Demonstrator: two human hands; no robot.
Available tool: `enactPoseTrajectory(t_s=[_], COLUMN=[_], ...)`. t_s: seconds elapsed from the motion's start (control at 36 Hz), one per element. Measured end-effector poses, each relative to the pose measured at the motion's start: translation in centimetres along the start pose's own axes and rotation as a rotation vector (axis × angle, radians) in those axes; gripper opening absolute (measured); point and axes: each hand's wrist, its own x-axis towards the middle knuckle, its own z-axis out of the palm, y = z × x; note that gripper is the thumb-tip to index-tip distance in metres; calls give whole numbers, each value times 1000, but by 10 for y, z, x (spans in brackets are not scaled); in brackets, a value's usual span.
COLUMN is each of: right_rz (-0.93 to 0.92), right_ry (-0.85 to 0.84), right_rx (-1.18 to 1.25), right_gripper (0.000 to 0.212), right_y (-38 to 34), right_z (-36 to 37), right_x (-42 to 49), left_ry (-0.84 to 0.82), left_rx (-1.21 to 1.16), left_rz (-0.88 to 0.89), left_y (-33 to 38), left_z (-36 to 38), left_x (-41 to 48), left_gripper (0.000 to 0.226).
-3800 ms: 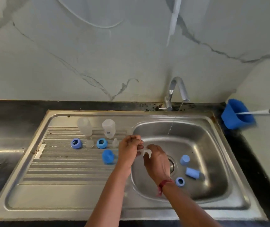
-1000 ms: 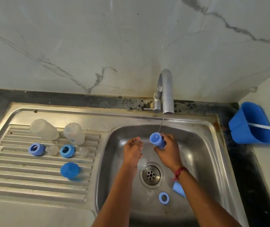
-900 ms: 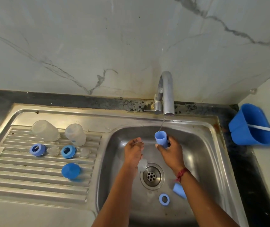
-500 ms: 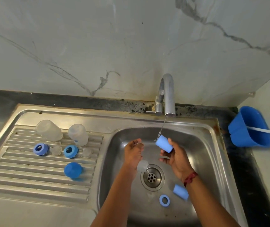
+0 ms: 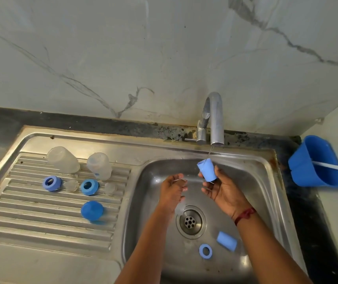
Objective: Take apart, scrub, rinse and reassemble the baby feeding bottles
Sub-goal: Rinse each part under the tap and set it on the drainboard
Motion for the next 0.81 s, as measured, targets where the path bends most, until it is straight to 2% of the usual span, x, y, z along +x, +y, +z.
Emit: enactPoseTrajectory(t_s=[0.06,0.08,0.17,0.19,0.31,0.42,0.53,0.58,0.67,0.75,0.81], right_rz=[-16,-32,-91,-106,-120,-41,16,-40,-147,-328,-416], right_ry=[-93,-121,-111,-99,-65,-16,98,152,193,278,260], right_rx=[13,-1,-31,-26,-17,-25,-194,-305,-413,-720,-860], right_gripper=[75,74,43,39,34,38,50,41,16,32,42], right_y=[2,4,9,10,12,11,9,8,6,7,8], right_z=[-4,-5,-5,-4,-2,0,4,9,16,17,19], right_x=[0,-1,-4,-4,-2,1,3,2,2,5,5], left_ry=[8,10,11,11,16,19,19,19,18,22,26], left_rx=[-9,-15,-26,-27,-23,-19,-12,-16,-19,-14,-12], left_rz=[-1,-2,-1,-1,1,3,3,6,14,13,8], left_y=[1,1,1,1,1,0,-2,-3,-3,-4,-5], left_z=[0,-1,-3,-3,-6,-10,-12,-14,-15,-15,-16], left_x=[1,1,2,2,3,2,1,0,-2,-4,-5], left_gripper=[24,23,22,22,23,23,21,21,22,22,22])
